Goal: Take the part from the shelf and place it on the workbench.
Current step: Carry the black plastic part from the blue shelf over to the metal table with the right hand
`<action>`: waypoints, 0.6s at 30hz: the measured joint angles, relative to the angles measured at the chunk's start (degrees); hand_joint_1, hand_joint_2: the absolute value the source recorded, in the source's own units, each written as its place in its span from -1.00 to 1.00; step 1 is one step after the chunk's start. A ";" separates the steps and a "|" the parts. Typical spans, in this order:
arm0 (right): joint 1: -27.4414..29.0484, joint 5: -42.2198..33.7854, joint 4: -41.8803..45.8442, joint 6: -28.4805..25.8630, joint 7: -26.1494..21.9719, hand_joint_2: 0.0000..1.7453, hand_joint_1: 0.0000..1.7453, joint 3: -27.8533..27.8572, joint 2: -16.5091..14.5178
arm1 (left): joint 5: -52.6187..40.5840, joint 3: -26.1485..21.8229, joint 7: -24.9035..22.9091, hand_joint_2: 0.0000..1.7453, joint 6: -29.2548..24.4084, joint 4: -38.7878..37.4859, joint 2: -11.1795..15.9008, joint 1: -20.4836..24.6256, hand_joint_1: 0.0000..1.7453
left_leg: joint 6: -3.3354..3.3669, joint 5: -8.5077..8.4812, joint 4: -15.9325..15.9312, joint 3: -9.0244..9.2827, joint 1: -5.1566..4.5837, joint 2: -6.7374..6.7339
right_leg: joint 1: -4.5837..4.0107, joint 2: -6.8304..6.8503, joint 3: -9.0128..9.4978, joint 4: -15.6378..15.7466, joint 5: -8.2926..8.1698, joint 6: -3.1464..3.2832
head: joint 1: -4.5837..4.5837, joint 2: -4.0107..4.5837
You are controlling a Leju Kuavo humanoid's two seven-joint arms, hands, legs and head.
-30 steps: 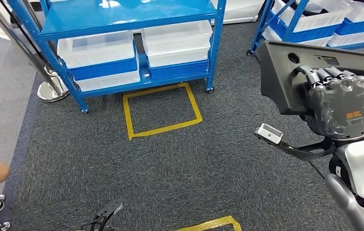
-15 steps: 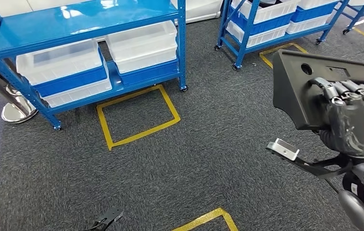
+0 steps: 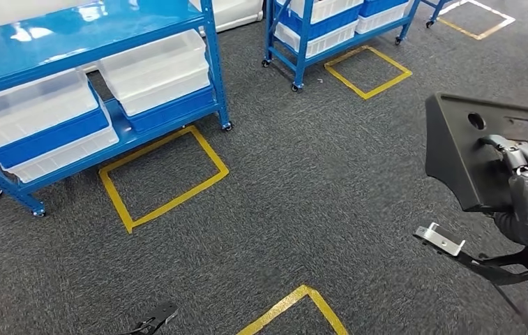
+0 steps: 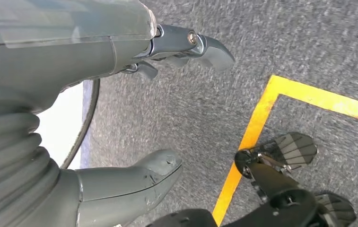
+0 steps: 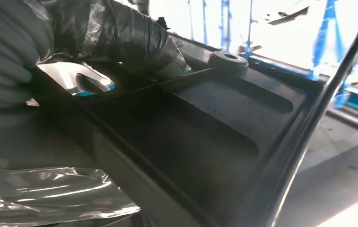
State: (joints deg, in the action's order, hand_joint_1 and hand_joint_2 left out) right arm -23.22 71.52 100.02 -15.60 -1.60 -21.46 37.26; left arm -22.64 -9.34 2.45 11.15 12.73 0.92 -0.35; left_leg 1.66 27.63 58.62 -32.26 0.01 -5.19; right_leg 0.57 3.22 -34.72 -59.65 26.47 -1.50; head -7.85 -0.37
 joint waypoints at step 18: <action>-0.04 6.24 0.51 0.28 0.57 1.00 1.00 1.28 0.84 | -1.08 0.07 0.27 1.00 -0.07 -0.34 0.13 -0.01 -1.00 | -0.27 0.20 0.01 0.35 0.53 8.66 | 0.84 -10.99 -1.94 0.37 -1.86 0.27 | -0.13 -0.01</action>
State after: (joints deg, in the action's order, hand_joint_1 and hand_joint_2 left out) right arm -23.26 77.76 100.54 -15.32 -1.02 -20.18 38.09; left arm -23.73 -9.28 2.73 11.08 12.39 1.05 -0.36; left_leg 1.39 27.83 58.63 -31.91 0.54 3.47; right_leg 1.41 -7.77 -36.66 -59.28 24.60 -1.23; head -7.98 -0.38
